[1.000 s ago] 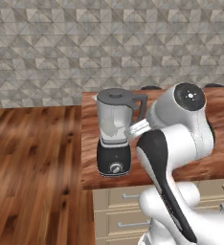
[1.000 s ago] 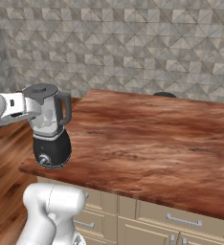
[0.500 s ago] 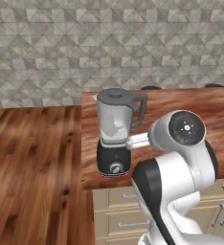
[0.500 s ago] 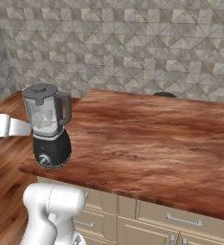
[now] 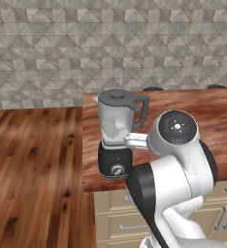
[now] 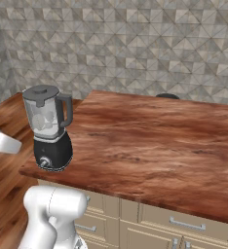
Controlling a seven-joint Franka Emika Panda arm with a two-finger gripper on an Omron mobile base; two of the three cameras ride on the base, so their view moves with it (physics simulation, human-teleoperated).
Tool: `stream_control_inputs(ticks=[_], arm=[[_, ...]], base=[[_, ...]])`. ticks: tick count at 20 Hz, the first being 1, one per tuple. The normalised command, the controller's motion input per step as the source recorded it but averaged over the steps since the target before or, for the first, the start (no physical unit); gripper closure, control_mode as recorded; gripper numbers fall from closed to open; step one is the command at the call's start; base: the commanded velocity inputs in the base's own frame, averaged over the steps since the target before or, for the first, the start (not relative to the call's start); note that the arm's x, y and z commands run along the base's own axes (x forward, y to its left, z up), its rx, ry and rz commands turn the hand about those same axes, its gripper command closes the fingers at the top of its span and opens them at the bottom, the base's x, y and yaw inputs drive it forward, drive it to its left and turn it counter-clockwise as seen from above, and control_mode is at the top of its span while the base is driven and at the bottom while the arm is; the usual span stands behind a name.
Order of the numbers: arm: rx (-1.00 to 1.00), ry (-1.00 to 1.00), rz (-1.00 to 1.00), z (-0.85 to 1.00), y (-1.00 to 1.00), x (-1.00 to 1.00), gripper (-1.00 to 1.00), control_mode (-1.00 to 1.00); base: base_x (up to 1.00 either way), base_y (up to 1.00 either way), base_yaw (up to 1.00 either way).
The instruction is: Grab the garlic and lemon from the fridge, place them in the blender, close the lid, and turn on the blender to create a marinade.
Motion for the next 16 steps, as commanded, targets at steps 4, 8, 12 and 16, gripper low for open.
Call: stream_control_inputs(ticks=[4, 8, 12, 16], arm=[[0.10, 0.22, -0.06, -0.17, 0.07, 0.00, -1.00, -1.00], [0.00, 0.22, 0.00, -0.28, 0.19, 0.00, -1.00, -1.00], [0.00, 0.11, 0.02, -0.38, 0.24, 0.00, -1.00, -1.00], [0.00, 0.01, 0.02, -0.28, 0.07, 0.06, -1.00, -1.00]], base=[[0.00, 0.00, 0.00], [0.00, 0.00, 0.00], [0.00, 0.00, 0.00], [0.00, 0.00, 0.00]])
